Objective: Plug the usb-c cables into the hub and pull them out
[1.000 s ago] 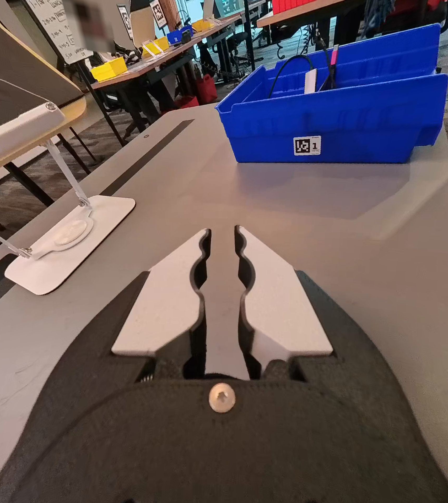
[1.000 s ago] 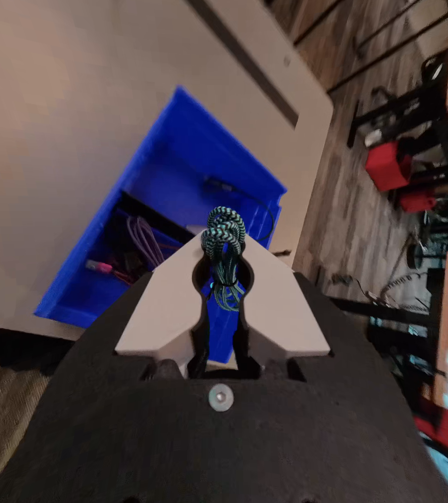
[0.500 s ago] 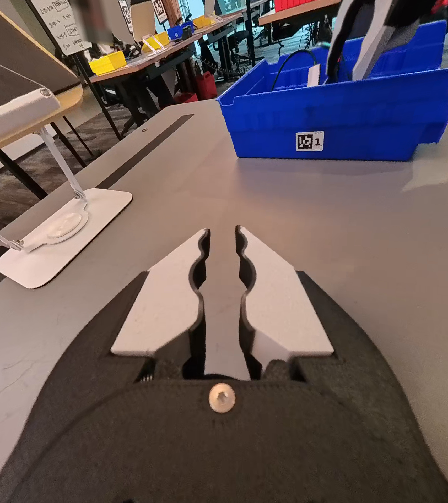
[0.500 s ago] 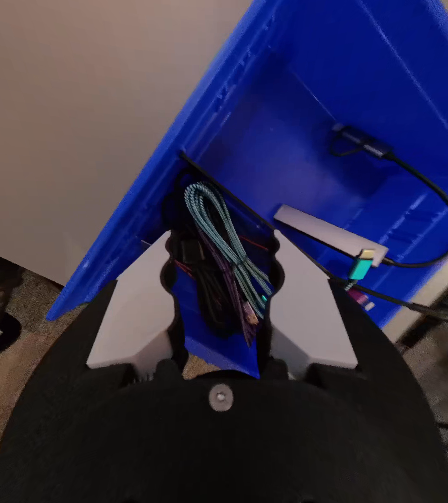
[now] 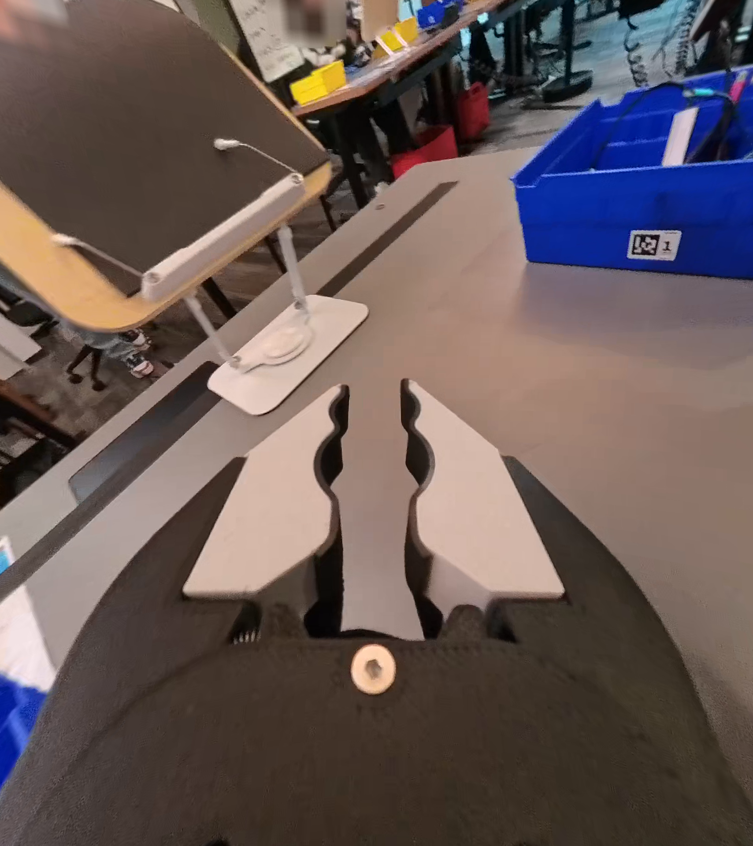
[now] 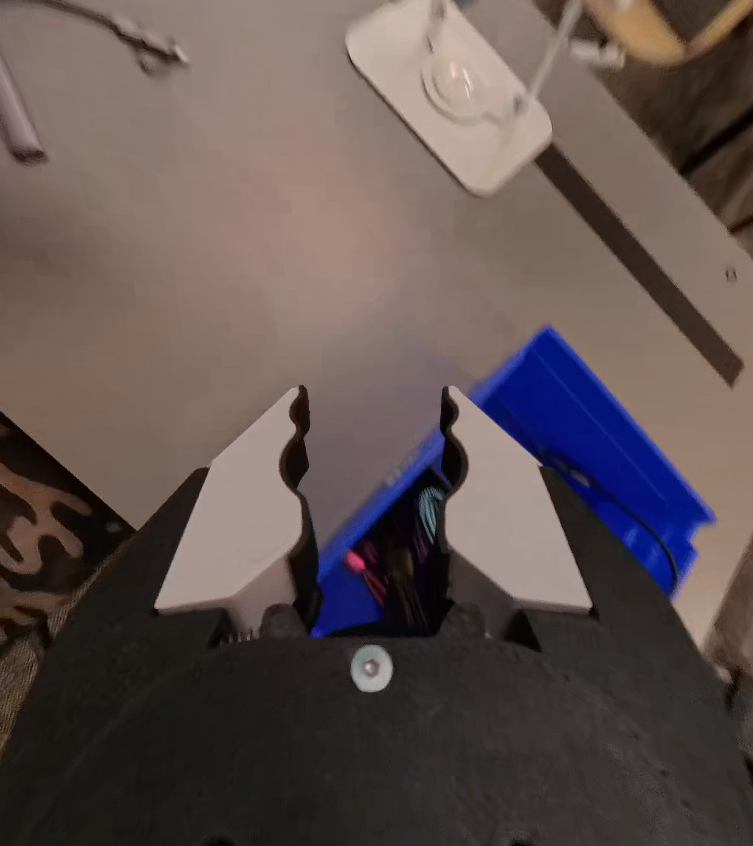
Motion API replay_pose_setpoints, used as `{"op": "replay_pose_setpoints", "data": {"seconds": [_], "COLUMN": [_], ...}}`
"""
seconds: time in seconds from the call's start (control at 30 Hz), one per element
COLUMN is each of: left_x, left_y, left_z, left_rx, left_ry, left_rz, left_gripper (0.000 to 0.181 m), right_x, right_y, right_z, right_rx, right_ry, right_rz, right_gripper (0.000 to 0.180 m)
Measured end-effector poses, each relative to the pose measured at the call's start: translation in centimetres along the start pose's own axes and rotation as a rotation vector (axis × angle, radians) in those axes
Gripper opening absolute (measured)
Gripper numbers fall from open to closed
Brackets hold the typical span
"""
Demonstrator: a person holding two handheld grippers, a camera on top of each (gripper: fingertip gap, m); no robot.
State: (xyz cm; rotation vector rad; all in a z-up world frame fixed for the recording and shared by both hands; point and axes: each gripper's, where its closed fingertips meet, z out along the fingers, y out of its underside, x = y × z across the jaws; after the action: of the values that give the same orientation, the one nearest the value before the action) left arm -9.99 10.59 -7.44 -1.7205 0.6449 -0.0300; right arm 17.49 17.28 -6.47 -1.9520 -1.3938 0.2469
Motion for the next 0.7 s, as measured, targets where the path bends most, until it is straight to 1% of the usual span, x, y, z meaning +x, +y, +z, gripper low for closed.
{"op": "replay_pose_setpoints", "data": {"seconds": [0.07,0.17,0.33,0.4,0.53,0.57,0.63,0.7], "left_x": [-1.1,-2.2,-4.3,-5.0,-6.5,-6.9,-7.6,-8.2], "left_y": [0.1,0.2,0.1,0.2,0.5,0.6,0.7,0.8], "left_z": [-1.4,-3.1,-5.5,-6.4,-8.0,-8.4,-9.0,-9.6], "left_rx": [-0.001,0.001,0.036,0.051,0.074,0.08,0.101,0.118], "left_ry": [-0.032,-0.08,-0.139,-0.155,-0.187,-0.194,-0.201,-0.206], "left_rz": [-0.032,-0.043,-0.087,-0.101,-0.121,-0.13,-0.149,-0.165], "left_gripper": [0.02,0.02,0.02,0.02,0.02,0.02,0.02,0.02], "right_x": [-3.0,-8.8,-18.2,-20.4,-23.8,-24.5,-25.6,-27.0], "right_y": [-3.4,-8.4,-14.4,-16.5,-18.9,-19.2,-19.5,-20.0], "right_z": [1.2,4.9,14.6,18.5,25.3,26.5,28.8,30.1], "right_rx": [0.099,0.183,0.191,0.2,0.169,0.155,0.106,0.08], "right_ry": [-0.09,-0.247,-0.45,-0.496,-0.602,-0.629,-0.617,-0.63], "right_rz": [-0.038,-0.106,-0.323,-0.409,-0.57,-0.605,-0.709,-0.788], "right_gripper": [0.058,0.058,0.055,0.052,0.045,0.04,0.033,0.029]}}
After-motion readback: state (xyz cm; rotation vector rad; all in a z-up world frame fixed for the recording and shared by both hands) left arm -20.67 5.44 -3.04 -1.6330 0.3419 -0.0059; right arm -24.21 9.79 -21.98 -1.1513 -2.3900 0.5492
